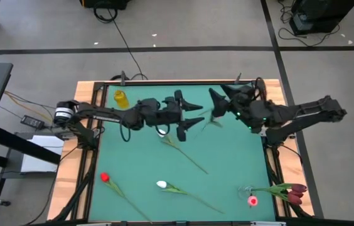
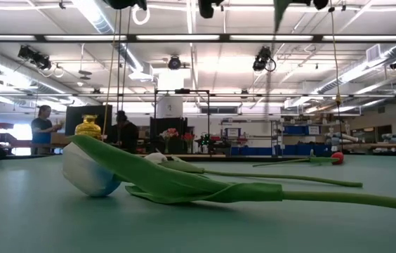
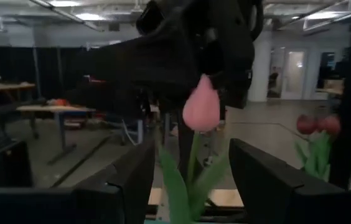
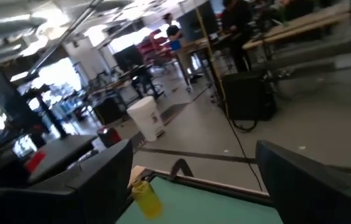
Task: Sort flowers into vase by color
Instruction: Put the pink tulip into the transparent vase
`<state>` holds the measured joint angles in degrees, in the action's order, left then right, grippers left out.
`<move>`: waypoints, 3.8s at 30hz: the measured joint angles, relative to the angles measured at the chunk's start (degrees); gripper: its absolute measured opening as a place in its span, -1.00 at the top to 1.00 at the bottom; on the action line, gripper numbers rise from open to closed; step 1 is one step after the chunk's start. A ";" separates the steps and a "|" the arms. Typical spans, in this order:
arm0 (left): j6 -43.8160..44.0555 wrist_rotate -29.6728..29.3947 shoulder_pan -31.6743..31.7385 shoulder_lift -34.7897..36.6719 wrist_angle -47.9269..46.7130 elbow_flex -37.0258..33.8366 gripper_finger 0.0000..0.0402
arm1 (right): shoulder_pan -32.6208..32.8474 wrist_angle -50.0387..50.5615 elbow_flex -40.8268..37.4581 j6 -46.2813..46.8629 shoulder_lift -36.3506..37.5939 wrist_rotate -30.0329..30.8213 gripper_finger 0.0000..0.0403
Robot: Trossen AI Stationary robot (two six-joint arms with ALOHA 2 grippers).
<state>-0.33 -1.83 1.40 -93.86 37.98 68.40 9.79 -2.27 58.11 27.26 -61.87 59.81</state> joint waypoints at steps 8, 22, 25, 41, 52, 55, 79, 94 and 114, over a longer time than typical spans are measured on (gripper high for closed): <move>7.42 -1.33 0.10 -0.92 0.02 0.68 -0.14 | -2.21 -0.81 0.00 1.80 -3.87 -4.51 -0.72; 8.27 6.91 0.72 -1.93 1.94 0.62 -0.15 | -5.26 -2.22 0.02 5.70 -5.65 -15.19 -0.72; 9.34 8.15 0.77 -2.71 3.19 0.70 -0.12 | -5.93 -2.23 0.02 5.62 -5.69 -17.47 -0.72; 13.30 8.28 0.73 -5.31 7.61 0.66 0.47 | -7.85 -3.35 0.07 5.69 -7.74 -28.00 -0.72; 11.73 9.19 0.46 -4.95 -2.97 0.77 0.96 | -9.54 -3.54 -0.13 4.31 -4.99 -38.63 -0.89; 11.62 8.98 0.03 -5.20 -9.33 0.57 0.96 | -11.24 -5.17 0.15 4.62 -1.72 -43.52 -0.97; 22.52 6.93 2.67 2.08 7.92 0.68 0.95 | -7.00 20.54 0.02 -1.65 10.11 -53.62 -0.58; 27.21 -2.02 3.00 2.38 7.39 0.68 0.95 | -7.01 13.96 0.02 -9.76 -1.93 -44.59 -0.36; 25.00 8.39 7.32 5.33 -7.15 0.61 0.30 | -8.90 13.20 -0.04 -5.81 -4.01 -42.48 0.96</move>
<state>24.67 6.56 8.72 -88.53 30.84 69.01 0.89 10.93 58.06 21.45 -65.89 17.33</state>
